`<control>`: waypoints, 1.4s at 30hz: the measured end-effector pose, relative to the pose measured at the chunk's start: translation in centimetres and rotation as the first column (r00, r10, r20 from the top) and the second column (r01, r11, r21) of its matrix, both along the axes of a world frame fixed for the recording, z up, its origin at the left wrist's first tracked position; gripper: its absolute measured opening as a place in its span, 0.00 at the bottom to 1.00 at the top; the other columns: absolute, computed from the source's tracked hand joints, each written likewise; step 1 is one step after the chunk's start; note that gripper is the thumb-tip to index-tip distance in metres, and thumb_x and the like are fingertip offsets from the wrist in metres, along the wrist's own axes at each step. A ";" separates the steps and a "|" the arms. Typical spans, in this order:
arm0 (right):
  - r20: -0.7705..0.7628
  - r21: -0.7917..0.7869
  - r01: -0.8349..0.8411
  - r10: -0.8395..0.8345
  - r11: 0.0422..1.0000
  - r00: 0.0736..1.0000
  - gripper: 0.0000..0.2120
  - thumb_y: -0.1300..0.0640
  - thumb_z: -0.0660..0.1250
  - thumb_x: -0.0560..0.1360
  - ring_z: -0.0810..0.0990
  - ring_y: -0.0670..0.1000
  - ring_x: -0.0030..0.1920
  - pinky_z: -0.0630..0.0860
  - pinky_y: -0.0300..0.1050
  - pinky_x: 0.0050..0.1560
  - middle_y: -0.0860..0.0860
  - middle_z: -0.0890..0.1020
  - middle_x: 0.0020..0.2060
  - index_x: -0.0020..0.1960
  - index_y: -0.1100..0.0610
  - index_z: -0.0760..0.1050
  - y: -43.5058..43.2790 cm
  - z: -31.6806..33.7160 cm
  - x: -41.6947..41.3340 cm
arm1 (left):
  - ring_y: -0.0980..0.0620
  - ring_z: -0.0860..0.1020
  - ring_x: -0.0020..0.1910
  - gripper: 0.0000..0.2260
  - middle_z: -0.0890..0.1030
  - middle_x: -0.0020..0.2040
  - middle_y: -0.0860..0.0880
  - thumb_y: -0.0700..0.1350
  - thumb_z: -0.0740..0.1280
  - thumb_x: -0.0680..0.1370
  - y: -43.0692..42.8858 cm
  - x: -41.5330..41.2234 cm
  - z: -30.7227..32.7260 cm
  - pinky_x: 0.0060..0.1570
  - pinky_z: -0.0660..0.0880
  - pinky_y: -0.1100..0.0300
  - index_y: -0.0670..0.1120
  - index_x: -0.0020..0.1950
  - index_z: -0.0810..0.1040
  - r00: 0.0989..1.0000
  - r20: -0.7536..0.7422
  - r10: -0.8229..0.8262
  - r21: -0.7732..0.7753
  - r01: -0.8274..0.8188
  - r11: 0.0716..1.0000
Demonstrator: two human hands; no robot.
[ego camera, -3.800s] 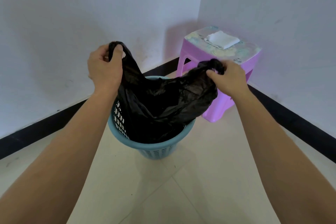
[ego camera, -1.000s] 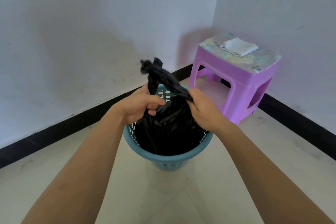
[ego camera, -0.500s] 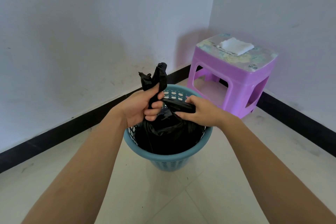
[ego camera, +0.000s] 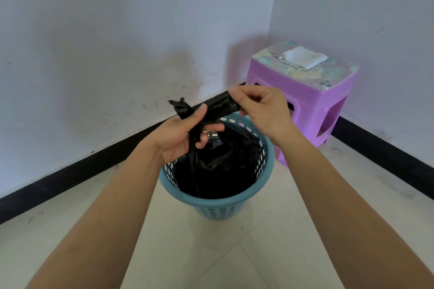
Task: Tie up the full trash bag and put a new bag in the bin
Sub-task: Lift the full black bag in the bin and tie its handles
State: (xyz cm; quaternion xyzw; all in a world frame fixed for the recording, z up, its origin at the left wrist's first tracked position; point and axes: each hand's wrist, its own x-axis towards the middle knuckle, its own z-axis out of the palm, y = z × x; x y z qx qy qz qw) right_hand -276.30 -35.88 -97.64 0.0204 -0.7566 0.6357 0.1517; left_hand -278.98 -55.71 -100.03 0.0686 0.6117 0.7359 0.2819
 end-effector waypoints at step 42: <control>0.351 -0.164 -0.200 0.247 0.966 0.903 0.20 0.38 0.62 0.79 0.83 0.44 0.52 0.77 0.41 0.56 0.46 0.85 0.50 0.60 0.52 0.79 -1.2 -6.1 -0.4 | 0.46 0.81 0.39 0.14 0.81 0.39 0.44 0.49 0.56 0.84 1.9 -0.4 -2.2 0.46 0.78 0.53 0.44 0.44 0.73 0.904 0.129 0.407 0.311 -0.427 0.849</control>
